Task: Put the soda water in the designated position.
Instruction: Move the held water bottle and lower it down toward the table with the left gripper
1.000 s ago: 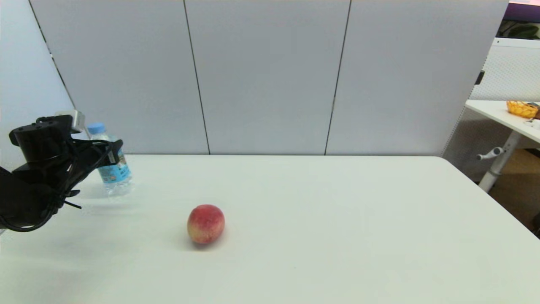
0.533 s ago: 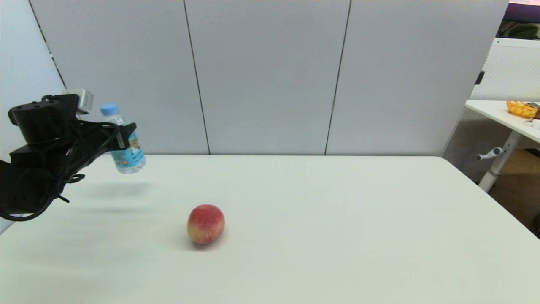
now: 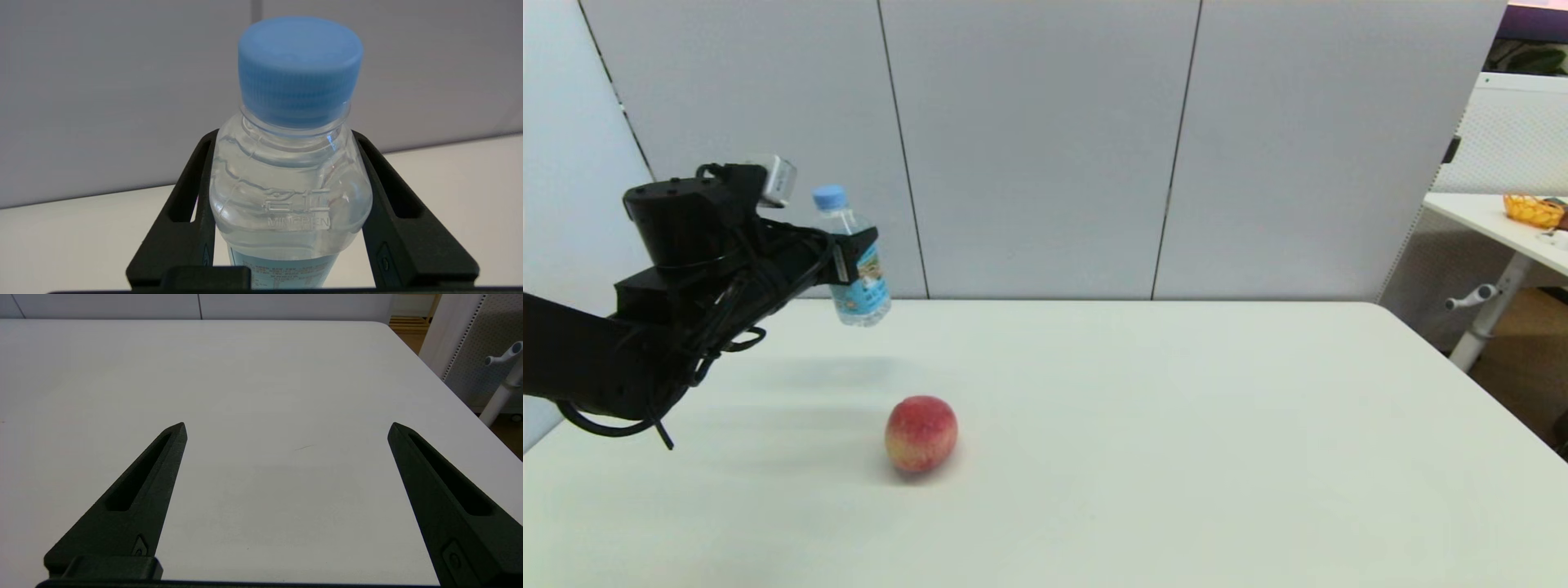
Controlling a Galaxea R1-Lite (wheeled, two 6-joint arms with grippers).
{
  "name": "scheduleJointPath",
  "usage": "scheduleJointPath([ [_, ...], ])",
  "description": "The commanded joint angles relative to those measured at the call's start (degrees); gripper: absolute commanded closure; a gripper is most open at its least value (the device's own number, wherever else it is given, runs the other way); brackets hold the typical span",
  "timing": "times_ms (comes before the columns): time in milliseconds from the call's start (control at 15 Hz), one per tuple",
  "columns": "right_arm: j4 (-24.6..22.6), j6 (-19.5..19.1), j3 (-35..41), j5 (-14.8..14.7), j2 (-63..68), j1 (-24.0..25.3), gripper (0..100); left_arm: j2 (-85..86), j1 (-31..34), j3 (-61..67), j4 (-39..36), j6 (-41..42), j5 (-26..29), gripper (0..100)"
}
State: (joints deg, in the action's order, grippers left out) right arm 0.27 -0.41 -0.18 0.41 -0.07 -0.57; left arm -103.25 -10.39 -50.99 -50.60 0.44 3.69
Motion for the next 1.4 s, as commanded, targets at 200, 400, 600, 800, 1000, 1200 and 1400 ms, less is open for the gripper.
scheduleJointPath([
  [200, 0.0, 0.0, 0.0, 0.1, 0.0, 0.0, 0, -3.0, -7.2, 0.1, -0.6, 0.4, -0.3, 100],
  [400, 0.0, 0.0, 0.0, 0.0, 0.0, 0.0, 0, -5.2, -10.1, 0.0, -0.5, 0.5, -0.4, 100],
  [600, 0.0, 0.0, 0.0, 0.0, 0.0, 0.0, 0, -7.0, -11.8, 0.1, -0.3, 0.4, -0.4, 100],
  [800, 0.0, 0.0, 0.0, 0.0, 0.0, 0.0, 0, -8.7, -12.6, 0.1, -0.7, 0.3, -0.4, 100],
  [1000, 0.0, 0.0, 0.0, 0.0, 0.0, 0.0, 0, -9.3, -12.7, 0.0, -1.3, 0.2, -0.5, 100],
  [1200, 0.0, 0.0, 0.0, 0.0, 0.0, 0.0, 0, -9.2, -13.1, 0.0, -2.2, 0.0, -0.5, 100],
  [1400, 0.0, 0.0, 0.0, 0.1, 0.0, 0.0, 0, -9.0, -13.2, 0.1, -2.2, 0.0, -0.6, 100],
])
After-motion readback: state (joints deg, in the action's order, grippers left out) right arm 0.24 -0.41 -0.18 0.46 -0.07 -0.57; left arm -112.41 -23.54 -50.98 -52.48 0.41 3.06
